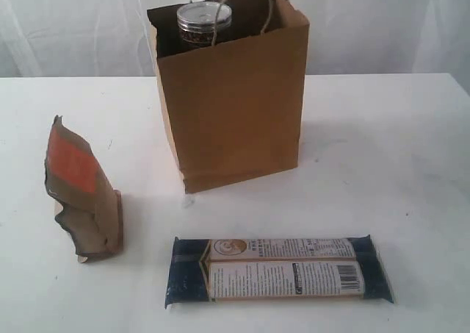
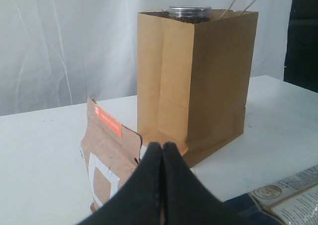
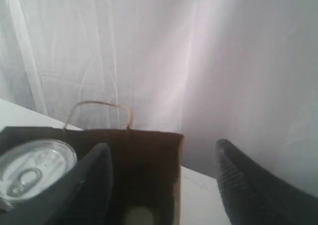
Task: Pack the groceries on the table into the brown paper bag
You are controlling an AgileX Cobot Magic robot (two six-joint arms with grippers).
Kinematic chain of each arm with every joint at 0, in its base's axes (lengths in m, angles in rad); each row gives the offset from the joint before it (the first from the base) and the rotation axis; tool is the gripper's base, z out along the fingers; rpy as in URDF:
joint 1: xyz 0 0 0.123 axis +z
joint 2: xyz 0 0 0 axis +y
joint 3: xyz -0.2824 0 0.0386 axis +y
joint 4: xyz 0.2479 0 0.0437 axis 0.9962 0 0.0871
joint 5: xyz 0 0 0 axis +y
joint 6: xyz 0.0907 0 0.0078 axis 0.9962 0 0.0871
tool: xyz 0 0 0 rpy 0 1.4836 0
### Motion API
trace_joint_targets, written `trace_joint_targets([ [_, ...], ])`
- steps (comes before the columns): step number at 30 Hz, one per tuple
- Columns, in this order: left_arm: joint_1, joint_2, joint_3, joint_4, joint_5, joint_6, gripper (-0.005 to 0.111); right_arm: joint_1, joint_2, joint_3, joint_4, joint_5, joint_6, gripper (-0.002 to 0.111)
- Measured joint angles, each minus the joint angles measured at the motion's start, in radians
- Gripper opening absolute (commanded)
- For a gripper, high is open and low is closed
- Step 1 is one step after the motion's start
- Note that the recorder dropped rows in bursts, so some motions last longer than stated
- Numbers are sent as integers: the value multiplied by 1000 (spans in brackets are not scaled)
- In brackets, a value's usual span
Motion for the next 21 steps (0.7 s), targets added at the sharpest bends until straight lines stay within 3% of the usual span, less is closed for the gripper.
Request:
trace_joint_targets([
  [5,0,0,0,0,0,0,0,-70,-122,159,-4,52,7,52],
  [13,0,0,0,0,0,0,0,-81,-404,439,-4,248,28,50],
  [21,0,0,0,0,0,0,0,-60,-436,608,2,384,33,54],
])
